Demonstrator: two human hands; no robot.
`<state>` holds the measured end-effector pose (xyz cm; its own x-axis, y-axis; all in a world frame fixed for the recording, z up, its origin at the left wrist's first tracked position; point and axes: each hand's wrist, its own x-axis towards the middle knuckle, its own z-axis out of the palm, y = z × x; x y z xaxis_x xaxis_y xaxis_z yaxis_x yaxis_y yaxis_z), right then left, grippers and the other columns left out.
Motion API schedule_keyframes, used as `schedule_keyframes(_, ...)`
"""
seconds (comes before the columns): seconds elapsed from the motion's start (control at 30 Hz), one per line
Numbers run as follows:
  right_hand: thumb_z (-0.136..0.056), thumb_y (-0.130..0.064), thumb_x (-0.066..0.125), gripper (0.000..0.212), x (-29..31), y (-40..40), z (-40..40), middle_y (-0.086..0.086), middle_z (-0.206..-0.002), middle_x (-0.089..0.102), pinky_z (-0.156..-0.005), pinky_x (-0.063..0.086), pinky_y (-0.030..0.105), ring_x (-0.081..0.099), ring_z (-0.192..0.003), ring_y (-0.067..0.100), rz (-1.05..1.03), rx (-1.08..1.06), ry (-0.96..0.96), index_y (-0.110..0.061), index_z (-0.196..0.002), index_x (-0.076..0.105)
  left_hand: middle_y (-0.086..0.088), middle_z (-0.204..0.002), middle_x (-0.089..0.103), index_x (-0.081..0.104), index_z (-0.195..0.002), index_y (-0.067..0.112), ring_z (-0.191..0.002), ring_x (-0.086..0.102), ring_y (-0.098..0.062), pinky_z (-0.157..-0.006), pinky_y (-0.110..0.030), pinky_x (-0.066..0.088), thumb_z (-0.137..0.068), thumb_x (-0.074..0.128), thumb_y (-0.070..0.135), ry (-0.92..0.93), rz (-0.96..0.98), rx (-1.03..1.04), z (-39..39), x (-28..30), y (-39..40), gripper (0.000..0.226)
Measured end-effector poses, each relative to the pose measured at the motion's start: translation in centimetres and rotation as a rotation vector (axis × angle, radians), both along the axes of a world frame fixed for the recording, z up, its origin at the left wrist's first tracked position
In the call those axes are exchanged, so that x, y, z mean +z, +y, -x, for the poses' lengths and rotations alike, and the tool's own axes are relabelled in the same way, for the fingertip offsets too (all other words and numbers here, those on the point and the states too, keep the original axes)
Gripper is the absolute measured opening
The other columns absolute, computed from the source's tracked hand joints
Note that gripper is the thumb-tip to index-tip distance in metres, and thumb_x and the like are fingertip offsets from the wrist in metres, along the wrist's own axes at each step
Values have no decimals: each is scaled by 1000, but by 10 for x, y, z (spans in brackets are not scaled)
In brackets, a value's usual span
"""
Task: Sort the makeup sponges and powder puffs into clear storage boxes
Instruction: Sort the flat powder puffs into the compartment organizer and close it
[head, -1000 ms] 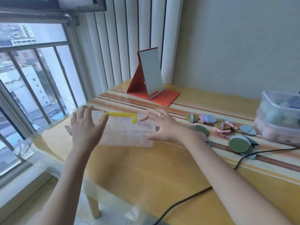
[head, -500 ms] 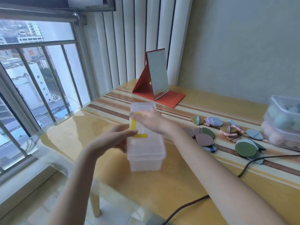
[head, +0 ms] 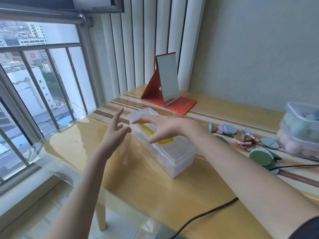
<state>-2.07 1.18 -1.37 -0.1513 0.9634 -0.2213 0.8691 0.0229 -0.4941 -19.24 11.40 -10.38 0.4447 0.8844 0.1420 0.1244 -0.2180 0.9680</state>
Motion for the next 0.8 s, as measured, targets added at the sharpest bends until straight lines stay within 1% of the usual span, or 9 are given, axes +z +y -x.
schedule_keyframes(0.1,-82,-42,65,90,-10,-8,4,-16,-159,16,-107,30,45,19,-146,22,-56,-84,-139,-49,-149,5,13,-112,58,37,-137,47,-108,54,-3,-100,-39,39,-71,63,49,-85,160,-85,-10,-4,11,71)
schedule_keyframes(0.17,-78,-63,63,103,-18,-15,7,-7,-162,-8,-111,16,65,-9,-148,33,-10,-207,-280,-48,-148,-10,5,-124,57,46,-130,43,-117,54,-15,-104,-44,39,-72,63,55,-74,177,-103,-19,-11,17,62)
schedule_keyframes(0.2,-77,-66,62,104,-21,-18,7,-1,-162,-13,-110,19,67,-8,-147,38,8,-259,-308,-47,-148,-13,0,-125,57,51,-121,42,-118,54,-22,-104,-48,40,-72,63,55,-74,194,-84,-23,-15,19,52)
schedule_keyframes(0.3,-77,-53,63,94,-22,-23,6,12,-161,1,-102,41,52,36,-134,38,-53,-270,-325,-45,-150,3,1,-101,60,55,-85,38,-99,56,-23,-91,-40,46,-61,61,53,-171,210,109,-33,-19,12,29)
schedule_keyframes(0.37,-74,-45,66,86,-19,-24,3,12,-157,20,-97,45,45,47,-124,31,-120,-208,-296,-46,-147,20,5,-88,56,50,-80,30,-86,52,-17,-79,-30,43,-58,58,49,-260,90,304,-35,-19,4,30)
schedule_keyframes(0.57,-74,-24,72,79,-14,-18,-16,-9,-150,36,-102,36,33,39,-128,13,-150,3,-65,-49,-139,35,1,-103,65,62,-91,3,-98,58,-12,-89,-17,40,-71,46,9,-283,-481,606,-23,-11,-20,26)
schedule_keyframes(0.63,-77,-30,70,73,-16,-14,-23,-8,-146,44,-103,29,34,43,-121,13,-252,-29,-142,-47,-139,36,-2,-107,67,66,-87,3,-103,59,-13,-91,-19,40,-74,47,11,-226,-470,581,-19,-12,-20,24)
schedule_keyframes(0.7,-81,-45,68,62,-25,-12,-32,-4,-144,48,-114,21,47,42,-131,19,-389,-123,-279,-40,-138,42,0,-111,65,65,-92,6,-106,58,-13,-91,-16,38,-79,51,19,-166,-455,501,-17,-14,-20,23)
schedule_keyframes(0.8,-79,-64,62,68,-44,-21,-48,-4,-153,37,-116,19,50,27,-143,22,-444,-259,-369,-35,-139,43,4,-110,58,58,-100,10,-107,52,-12,-88,-8,33,-80,56,37,-112,-492,403,-19,-14,-22,34)
